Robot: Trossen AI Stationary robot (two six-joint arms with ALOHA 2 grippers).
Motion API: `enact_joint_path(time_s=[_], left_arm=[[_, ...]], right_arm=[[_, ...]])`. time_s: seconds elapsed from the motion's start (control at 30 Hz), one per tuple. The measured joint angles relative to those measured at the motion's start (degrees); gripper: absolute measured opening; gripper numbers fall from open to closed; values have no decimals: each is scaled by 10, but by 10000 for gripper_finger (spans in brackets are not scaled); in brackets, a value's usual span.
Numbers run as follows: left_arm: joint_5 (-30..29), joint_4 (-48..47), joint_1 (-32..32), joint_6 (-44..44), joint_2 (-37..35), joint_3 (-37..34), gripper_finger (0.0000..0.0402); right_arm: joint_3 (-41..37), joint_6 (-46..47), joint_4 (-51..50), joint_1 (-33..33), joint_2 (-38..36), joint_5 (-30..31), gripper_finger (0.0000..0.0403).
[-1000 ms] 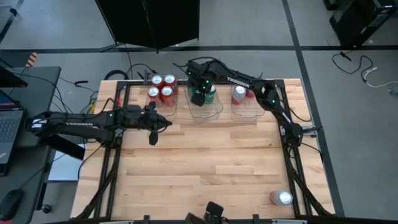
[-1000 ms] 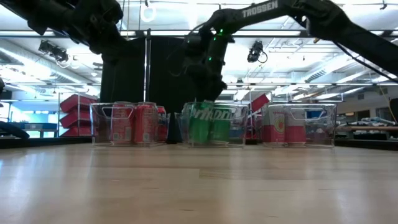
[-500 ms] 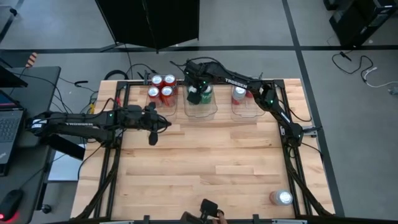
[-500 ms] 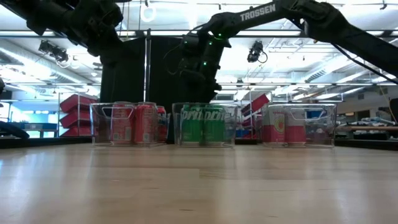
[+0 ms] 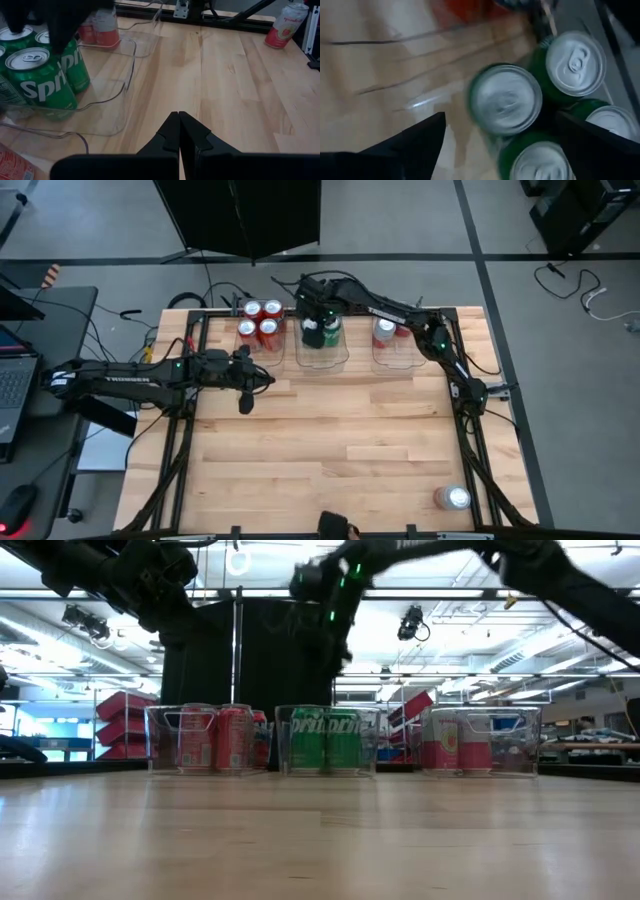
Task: Sort soda cans
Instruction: Put the green soda can into the middle transparent bin
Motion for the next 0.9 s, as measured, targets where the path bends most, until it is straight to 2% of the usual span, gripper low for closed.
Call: enact_joint_path(time_s=[0.13, 0.23, 0.4, 0.53, 0.57, 0.7, 0.9], left_arm=[[0, 0, 0, 0, 0, 0, 0], [0, -5, 0, 0, 0, 0, 0], [0, -26, 0, -4, 0, 0, 0], [0, -41, 0, -9, 0, 0, 0], [0, -43, 0, -13, 0, 0, 0], [0, -48, 0, -15, 0, 0, 0], [-1, -48, 0, -17, 0, 0, 0]], right_arm=[[0, -19, -20, 27, -49, 7, 324], [0, -28, -71, 44, -73, 8, 274], [-50, -24, -154, 58, -91, 8, 141], [-139, -26, -150, 47, -104, 24, 29], [-165, -27, -137, 42, -111, 29, 15], [-271, -28, -45, 17, -157, 50, 18], [-416, -37, 113, -33, -210, 46, 3]])
